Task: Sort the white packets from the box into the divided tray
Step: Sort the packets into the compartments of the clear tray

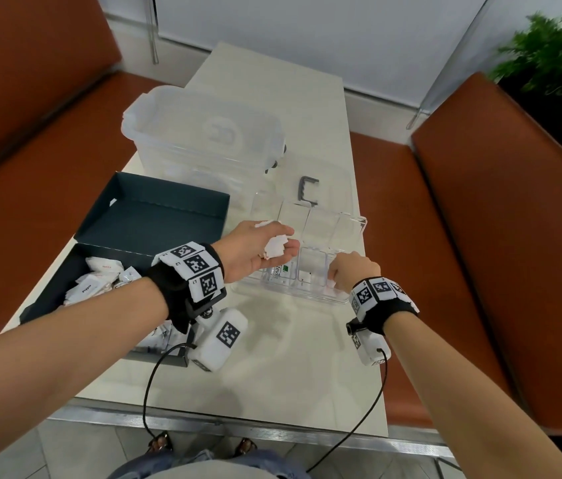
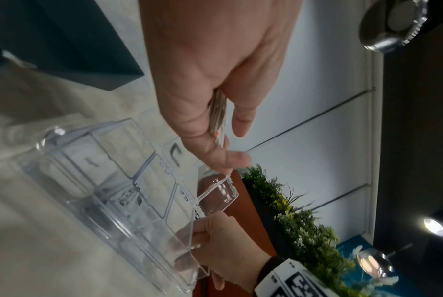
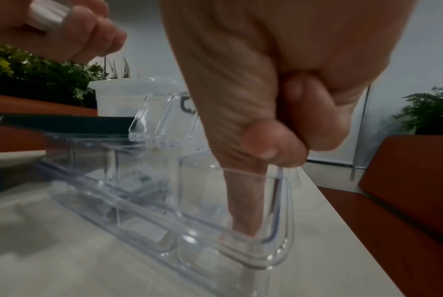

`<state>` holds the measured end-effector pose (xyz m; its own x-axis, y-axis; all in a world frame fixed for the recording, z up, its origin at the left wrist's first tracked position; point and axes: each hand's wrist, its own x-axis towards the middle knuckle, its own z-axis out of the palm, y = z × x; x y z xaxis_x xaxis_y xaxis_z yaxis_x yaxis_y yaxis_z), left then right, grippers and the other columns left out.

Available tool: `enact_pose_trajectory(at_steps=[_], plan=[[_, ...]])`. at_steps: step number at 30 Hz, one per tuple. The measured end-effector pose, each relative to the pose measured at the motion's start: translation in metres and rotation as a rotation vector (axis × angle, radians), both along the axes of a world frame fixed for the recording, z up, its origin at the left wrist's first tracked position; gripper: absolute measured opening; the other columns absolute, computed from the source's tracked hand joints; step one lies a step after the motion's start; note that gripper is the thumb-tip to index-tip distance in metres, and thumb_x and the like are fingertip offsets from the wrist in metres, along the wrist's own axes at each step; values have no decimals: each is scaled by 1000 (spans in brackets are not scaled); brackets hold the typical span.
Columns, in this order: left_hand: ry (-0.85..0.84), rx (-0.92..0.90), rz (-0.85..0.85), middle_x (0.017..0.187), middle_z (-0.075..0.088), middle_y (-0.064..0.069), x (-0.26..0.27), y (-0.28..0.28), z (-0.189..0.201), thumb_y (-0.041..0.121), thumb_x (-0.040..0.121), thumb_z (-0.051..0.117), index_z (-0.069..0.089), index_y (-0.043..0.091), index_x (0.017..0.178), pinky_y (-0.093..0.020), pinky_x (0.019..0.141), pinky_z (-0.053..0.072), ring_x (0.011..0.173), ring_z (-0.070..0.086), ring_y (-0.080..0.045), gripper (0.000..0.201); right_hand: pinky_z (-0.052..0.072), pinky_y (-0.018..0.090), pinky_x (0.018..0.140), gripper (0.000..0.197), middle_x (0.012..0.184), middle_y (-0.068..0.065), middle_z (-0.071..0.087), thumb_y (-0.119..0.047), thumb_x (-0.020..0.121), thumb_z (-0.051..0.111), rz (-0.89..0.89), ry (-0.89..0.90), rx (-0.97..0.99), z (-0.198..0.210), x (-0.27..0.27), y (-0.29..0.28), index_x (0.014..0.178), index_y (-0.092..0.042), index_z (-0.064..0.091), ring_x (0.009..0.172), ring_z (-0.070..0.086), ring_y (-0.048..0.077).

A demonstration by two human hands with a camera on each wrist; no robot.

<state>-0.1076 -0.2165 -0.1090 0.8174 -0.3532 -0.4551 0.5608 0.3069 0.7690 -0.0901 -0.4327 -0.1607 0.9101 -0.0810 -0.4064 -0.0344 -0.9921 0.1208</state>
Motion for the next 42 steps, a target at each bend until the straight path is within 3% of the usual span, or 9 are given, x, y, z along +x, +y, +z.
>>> enact_pose_trajectory(at_steps=[4,10,13,17,21,26,30,36,42], plan=[[107,-100,-11,120,61,-28,-1,1,5,2,97,41,53,-7,123,-36,79,59,102,63,-32,30,54,33,78,22,102,2,67,-14,88,62,-117,-95,152,23,-1,-2,107,-24,68,81,68,24],[-2,-50,-65,115,64,-29,-2,0,4,-12,94,46,55,-8,120,-36,78,60,100,68,-34,27,49,15,46,13,87,-3,70,-21,91,59,-132,-405,778,69,-18,25,100,-20,69,38,56,6],[-97,-21,-82,106,71,-20,-5,0,0,-8,90,59,60,-4,113,-34,78,60,98,70,-31,24,41,12,40,15,83,-1,71,-25,90,63,-112,-395,949,79,-29,43,103,-18,68,43,57,4],[-211,95,-22,105,72,-13,-4,-1,0,1,84,71,64,-1,113,-27,69,58,90,73,-21,30,49,18,46,15,78,7,69,-14,86,70,-178,-348,1061,82,-29,51,98,-8,65,52,62,9],[-202,106,21,105,71,-17,-2,4,0,6,85,70,63,0,114,-25,67,58,93,72,-27,30,55,22,53,13,74,8,67,-4,87,67,-252,-394,1203,86,-19,49,100,-1,65,56,65,14],[-194,99,25,95,72,-15,-2,15,-3,7,87,69,65,0,107,-26,71,59,88,72,-24,21,57,21,56,18,78,7,67,-4,92,59,-275,-476,976,73,4,32,107,0,67,62,65,15],[-177,113,48,94,73,-14,-2,20,-6,5,87,68,66,1,104,-24,66,58,84,73,-22,18,55,38,87,25,109,9,68,-5,93,51,-128,-281,474,44,15,30,108,-11,70,96,65,27],[-178,114,46,98,72,-16,-2,22,-6,5,88,68,65,-1,108,-27,70,59,86,73,-23,22,46,30,72,29,107,2,67,-12,92,49,-54,-142,176,10,13,43,108,-26,67,93,65,26],[-185,96,46,96,72,-16,-2,27,-6,5,87,68,64,-3,111,-29,74,60,86,72,-23,26,47,31,79,31,108,-1,68,-16,93,50,12,-135,37,-5,8,43,116,-31,64,97,65,23]])
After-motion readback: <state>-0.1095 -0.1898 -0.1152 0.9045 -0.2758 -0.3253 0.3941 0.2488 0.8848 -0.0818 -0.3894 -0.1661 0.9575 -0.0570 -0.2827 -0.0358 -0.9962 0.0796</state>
